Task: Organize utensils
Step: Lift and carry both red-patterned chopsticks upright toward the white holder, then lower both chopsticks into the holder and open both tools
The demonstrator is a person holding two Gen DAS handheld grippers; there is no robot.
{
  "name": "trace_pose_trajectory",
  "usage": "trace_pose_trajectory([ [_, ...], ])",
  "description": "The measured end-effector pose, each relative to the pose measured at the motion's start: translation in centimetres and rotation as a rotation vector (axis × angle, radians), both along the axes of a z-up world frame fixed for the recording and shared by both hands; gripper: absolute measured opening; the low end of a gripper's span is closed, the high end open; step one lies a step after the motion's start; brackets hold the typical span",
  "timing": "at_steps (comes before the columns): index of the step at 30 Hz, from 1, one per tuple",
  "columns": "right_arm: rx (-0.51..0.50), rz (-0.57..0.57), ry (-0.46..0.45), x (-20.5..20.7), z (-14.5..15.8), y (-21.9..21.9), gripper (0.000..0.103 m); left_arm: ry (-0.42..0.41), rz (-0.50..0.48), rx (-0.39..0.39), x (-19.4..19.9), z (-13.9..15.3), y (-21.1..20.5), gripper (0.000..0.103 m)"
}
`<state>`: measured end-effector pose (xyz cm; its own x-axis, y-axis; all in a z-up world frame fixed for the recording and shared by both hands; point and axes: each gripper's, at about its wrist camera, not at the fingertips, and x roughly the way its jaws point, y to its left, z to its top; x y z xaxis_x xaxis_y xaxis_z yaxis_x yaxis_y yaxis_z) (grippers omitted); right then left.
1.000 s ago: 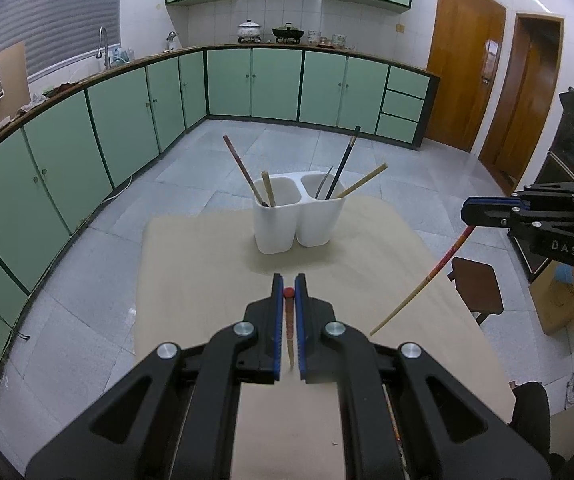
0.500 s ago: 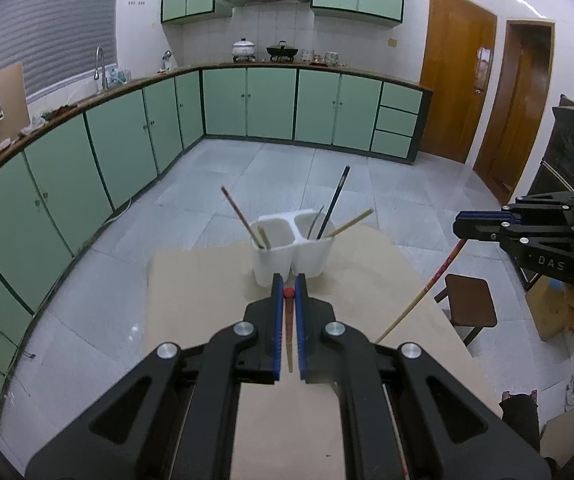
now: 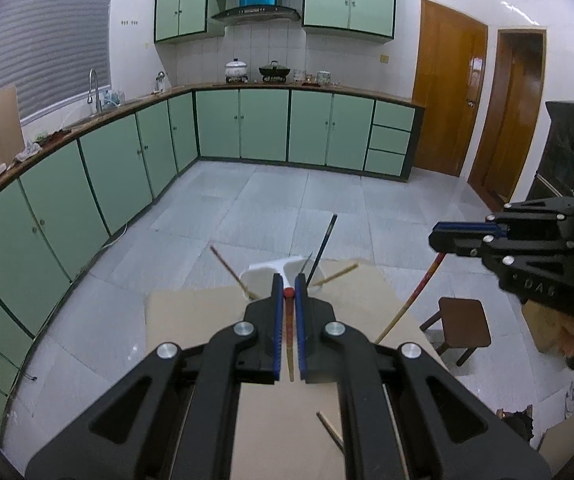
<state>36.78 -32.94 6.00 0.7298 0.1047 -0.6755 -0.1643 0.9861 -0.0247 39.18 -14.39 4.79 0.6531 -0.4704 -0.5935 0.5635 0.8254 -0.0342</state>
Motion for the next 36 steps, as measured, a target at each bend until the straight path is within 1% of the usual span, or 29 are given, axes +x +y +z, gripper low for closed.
trace_pose_trajectory([
  [5, 0.011, -0.016, -0.011, 1.6, 0.8, -0.6, 0.006, -0.013, 0.012, -0.029, 1.5, 1.4, -0.7, 0.005],
  [11, 0.014, -0.038, -0.035, 4.1, 1.9, -1.2, 0.006, -0.017, 0.034, -0.047, 4.4, 2.0, -1.5, 0.005],
  [17, 0.045, -0.070, -0.068, 7.8, 2.7, -2.4, 0.006, -0.057, 0.062, -0.074, 7.9, 3.0, -2.9, 0.005],
  [22, 0.068, -0.102, -0.086, 11.6, 2.3, -3.9, 0.006, -0.079, 0.086, -0.080, 11.3, 2.5, -4.4, 0.005],
  [26, 0.080, -0.136, -0.105, 14.1, 1.0, -5.0, 0.006, -0.075, 0.109, -0.080, 14.2, 0.3, -5.0, 0.005],
  [29, 0.098, -0.153, -0.084, 16.0, -1.5, -5.8, 0.006, -0.046, 0.117, -0.097, 15.9, -2.0, -5.1, 0.005],
  [33, 0.108, -0.156, -0.041, 17.2, -5.1, -6.5, 0.006, -0.001, 0.119, -0.080, 17.4, -5.9, -5.3, 0.006],
  [35, 0.128, -0.153, -0.016, 17.3, -6.5, -6.9, 0.008, 0.013, 0.128, -0.074, 17.7, -7.5, -5.0, 0.007],
  [36, 0.128, -0.157, -0.014, 17.2, -7.0, -7.0, 0.013, 0.020, 0.132, -0.070, 17.8, -8.1, -4.8, 0.011],
])
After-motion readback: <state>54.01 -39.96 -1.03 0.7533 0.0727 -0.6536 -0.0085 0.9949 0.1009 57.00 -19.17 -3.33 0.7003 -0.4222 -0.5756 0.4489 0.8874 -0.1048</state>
